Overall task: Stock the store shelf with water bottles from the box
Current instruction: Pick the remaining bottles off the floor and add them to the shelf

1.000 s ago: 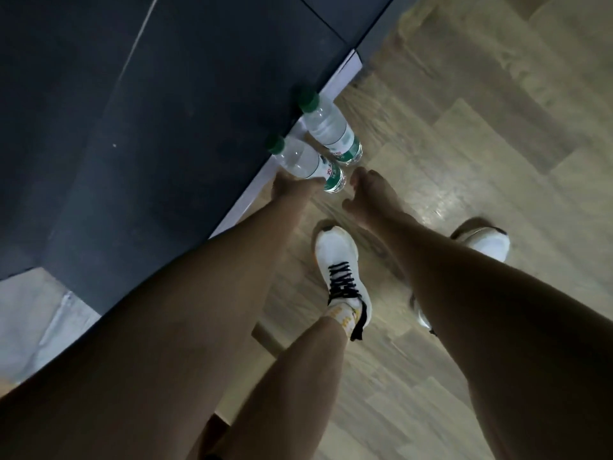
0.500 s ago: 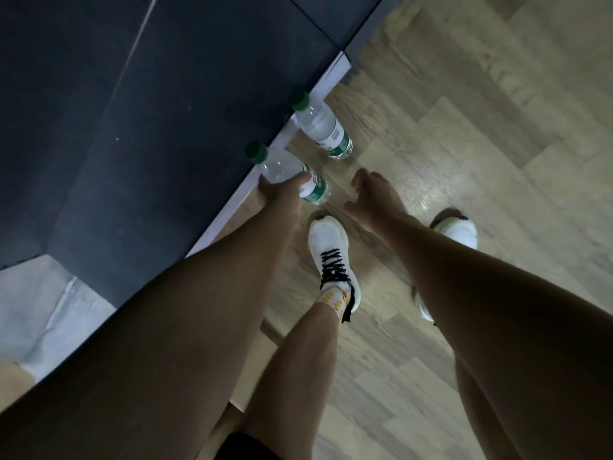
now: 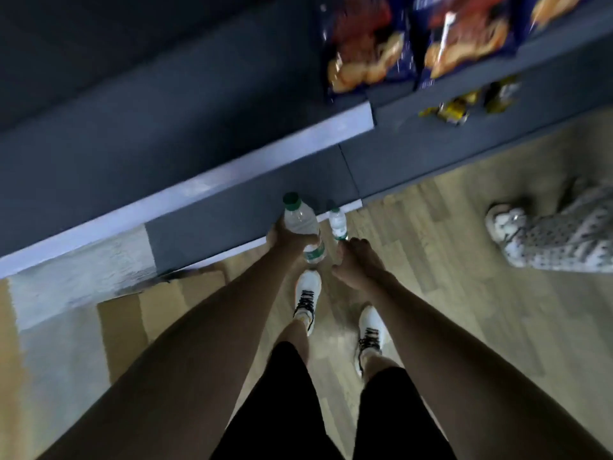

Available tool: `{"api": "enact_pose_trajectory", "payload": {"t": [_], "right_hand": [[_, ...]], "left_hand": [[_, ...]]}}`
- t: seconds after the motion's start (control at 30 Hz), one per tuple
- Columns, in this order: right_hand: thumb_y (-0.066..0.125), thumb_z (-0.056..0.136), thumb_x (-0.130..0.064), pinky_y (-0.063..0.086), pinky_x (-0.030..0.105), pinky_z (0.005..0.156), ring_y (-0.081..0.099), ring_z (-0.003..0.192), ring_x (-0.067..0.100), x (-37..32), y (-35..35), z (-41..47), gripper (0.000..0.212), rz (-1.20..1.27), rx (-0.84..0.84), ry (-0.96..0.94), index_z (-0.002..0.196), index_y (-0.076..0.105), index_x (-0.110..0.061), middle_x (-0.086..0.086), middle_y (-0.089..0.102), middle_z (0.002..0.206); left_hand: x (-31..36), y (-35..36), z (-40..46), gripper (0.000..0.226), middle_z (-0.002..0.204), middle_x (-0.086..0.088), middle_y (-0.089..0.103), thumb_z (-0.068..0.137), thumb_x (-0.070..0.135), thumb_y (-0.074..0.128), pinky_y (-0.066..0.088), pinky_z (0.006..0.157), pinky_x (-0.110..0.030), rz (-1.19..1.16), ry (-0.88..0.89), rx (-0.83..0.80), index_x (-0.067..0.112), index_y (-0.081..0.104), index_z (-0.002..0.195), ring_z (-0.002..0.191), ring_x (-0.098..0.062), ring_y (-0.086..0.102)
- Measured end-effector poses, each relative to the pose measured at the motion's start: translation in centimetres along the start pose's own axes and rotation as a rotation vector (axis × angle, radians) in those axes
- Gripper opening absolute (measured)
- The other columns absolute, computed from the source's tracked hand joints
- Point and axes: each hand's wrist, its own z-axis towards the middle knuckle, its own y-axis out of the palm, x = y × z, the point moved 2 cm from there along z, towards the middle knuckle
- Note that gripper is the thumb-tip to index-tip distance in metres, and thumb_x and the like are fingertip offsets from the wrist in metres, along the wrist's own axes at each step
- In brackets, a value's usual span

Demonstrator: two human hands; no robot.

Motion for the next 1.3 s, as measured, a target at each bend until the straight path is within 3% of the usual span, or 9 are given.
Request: {"api": "enact_pose_trajectory", "payload": {"t": [0.27, 0.37, 0.47, 0.6, 0.8, 1.03, 1.13, 1.2, 1.3], "right_hand": [[0.056, 0.098, -0.024, 0.047, 0.039, 0.093, 0.057, 0.121, 0.037, -11.2, -11.9, -12.2, 0.045, -0.167, 0.005, -0.266, 0.139, 0.048, -0.009, 0.019, 0.058, 0.134], [0.057, 0.096, -0.019, 0.048, 0.040, 0.095, 0.056, 0.122, 0.035, -16.0, -13.9, -15.4, 0.051, -0.458, 0.027, -0.416, 0.143, 0.040, -0.010, 0.018, 0.056, 0.135], [0.072, 0.083, -0.027, 0.048, 0.034, 0.086, 0.059, 0.116, 0.031, -21.4, -15.7, -19.0, 0.069, -0.560, 0.063, -0.549, 0.142, 0.038, -0.015, 0.011, 0.060, 0.128], [0.081, 0.074, -0.040, 0.051, 0.035, 0.089, 0.061, 0.113, 0.027, -28.4, -16.9, -22.8, 0.082, -0.419, 0.079, -0.591, 0.141, 0.040, -0.019, 0.006, 0.061, 0.129], [0.091, 0.060, -0.046, 0.050, 0.033, 0.098, 0.064, 0.109, 0.013, -37.8, -18.3, -27.0, 0.089, -0.103, 0.107, -0.691, 0.134, 0.047, -0.026, -0.009, 0.066, 0.123], [0.095, 0.061, -0.023, 0.046, 0.007, 0.067, 0.063, 0.091, -0.004, -47.5, -19.7, -30.8, 0.068, 0.341, 0.288, -0.754, 0.118, 0.058, -0.024, -0.017, 0.068, 0.102], [0.094, 0.058, -0.029, 0.051, 0.020, 0.079, 0.065, 0.096, 0.006, -50.2, -20.6, -31.4, 0.068, 0.375, 0.396, -0.740, 0.116, 0.060, -0.024, -0.011, 0.069, 0.106], [0.093, 0.055, -0.036, 0.055, 0.030, 0.085, 0.066, 0.096, 0.009, -51.2, -21.2, -31.5, 0.067, 0.347, 0.453, -0.723, 0.113, 0.061, -0.023, -0.009, 0.070, 0.104], [0.090, 0.053, -0.037, 0.055, 0.035, 0.087, 0.066, 0.095, 0.014, -51.6, -22.5, -31.4, 0.068, 0.307, 0.520, -0.667, 0.113, 0.061, -0.023, -0.007, 0.071, 0.102]], "left_hand": [[4.0, -13.3, -13.5, 0.072, 0.104, 0.003, 0.071, 0.045, 0.039, 0.088, 0.056, 0.087, -0.035, 0.074, 0.267, 0.078, 0.022, 0.064, 0.111, 0.096, -0.018, 0.067], [4.6, -18.5, -17.2, 0.054, 0.100, 0.006, 0.072, 0.053, 0.037, 0.085, 0.055, 0.087, -0.032, 0.128, 0.301, 0.100, 0.023, 0.067, 0.102, 0.094, -0.015, 0.068], [5.2, -24.5, -20.5, 0.061, 0.103, 0.005, 0.072, 0.053, 0.024, 0.091, 0.054, 0.090, -0.032, 0.050, 0.382, 0.122, 0.025, 0.065, 0.108, 0.096, -0.014, 0.067], [6.1, -33.0, -24.6, 0.067, 0.102, 0.010, 0.072, 0.046, 0.018, 0.093, 0.054, 0.093, -0.033, -0.088, 0.476, 0.138, 0.034, 0.062, 0.103, 0.099, -0.012, 0.067], [8.4, -44.8, -30.8, 0.055, 0.100, 0.001, 0.074, 0.057, 0.001, 0.091, 0.057, 0.086, -0.036, -0.066, 0.676, 0.129, 0.014, 0.067, 0.105, 0.095, -0.015, 0.070], [10.8, -54.1, -34.8, 0.077, 0.106, 0.004, 0.072, 0.051, 0.012, 0.093, 0.057, 0.087, -0.039, 0.021, 0.853, 0.175, 0.017, 0.057, 0.119, 0.097, -0.015, 0.069], [11.7, -56.4, -35.5, 0.085, 0.108, 0.000, 0.069, 0.052, 0.012, 0.094, 0.059, 0.080, -0.039, 0.051, 0.858, 0.177, 0.015, 0.053, 0.126, 0.095, -0.019, 0.068], [12.3, -57.3, -35.7, 0.085, 0.108, 0.001, 0.062, 0.059, 0.012, 0.093, 0.055, 0.064, -0.028, 0.046, 0.847, 0.177, 0.015, 0.046, 0.130, 0.087, -0.017, 0.064], [13.2, -58.8, -35.6, 0.078, 0.111, -0.004, 0.059, 0.063, 0.015, 0.091, 0.047, 0.067, -0.027, 0.086, 0.845, 0.200, 0.018, 0.048, 0.128, 0.086, -0.019, 0.059]]}}
